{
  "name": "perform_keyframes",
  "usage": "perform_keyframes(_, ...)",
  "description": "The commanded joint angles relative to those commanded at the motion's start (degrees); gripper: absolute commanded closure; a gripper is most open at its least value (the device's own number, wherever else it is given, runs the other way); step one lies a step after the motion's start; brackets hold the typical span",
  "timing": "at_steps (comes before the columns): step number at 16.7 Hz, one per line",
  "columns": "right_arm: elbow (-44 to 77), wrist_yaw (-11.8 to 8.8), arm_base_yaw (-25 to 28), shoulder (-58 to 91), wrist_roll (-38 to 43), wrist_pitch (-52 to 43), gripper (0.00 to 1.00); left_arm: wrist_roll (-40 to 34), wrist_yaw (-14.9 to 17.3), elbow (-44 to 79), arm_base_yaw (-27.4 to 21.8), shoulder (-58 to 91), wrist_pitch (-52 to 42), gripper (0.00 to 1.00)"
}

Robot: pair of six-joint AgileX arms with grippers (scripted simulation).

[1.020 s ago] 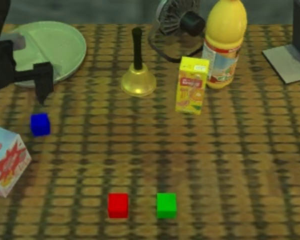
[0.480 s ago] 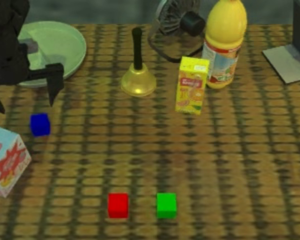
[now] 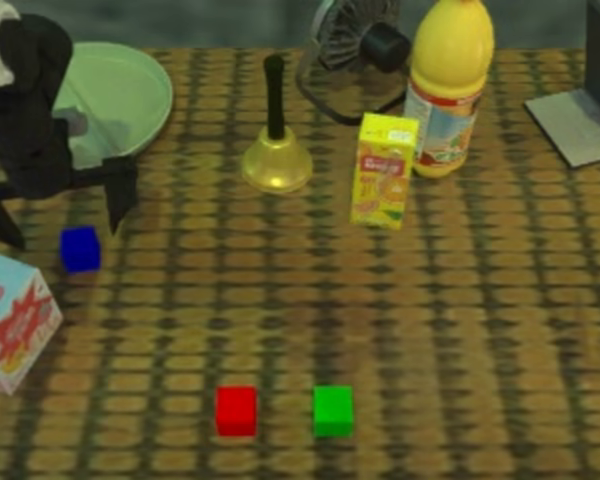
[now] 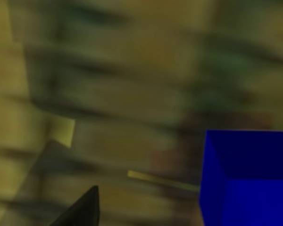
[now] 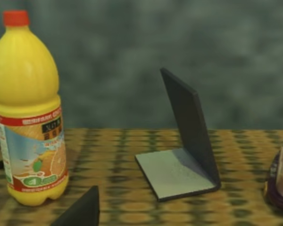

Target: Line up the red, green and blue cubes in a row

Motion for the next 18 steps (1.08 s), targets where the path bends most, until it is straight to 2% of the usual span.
perform_keyframes(3,0.0,0.0,0.0,0.0,0.0,0.0,0.00,0.0,0.0,-3.2,0.0,2.4,5.5,0.00)
perform_keyframes(8,0.0,0.0,0.0,0.0,0.0,0.0,0.00,0.0,0.0,-3.7,-0.1,2.9,6.3,0.00)
perform_keyframes(18,0.0,0.0,0.0,0.0,0.0,0.0,0.00,0.0,0.0,-3.7,-0.1,2.9,6.3,0.75)
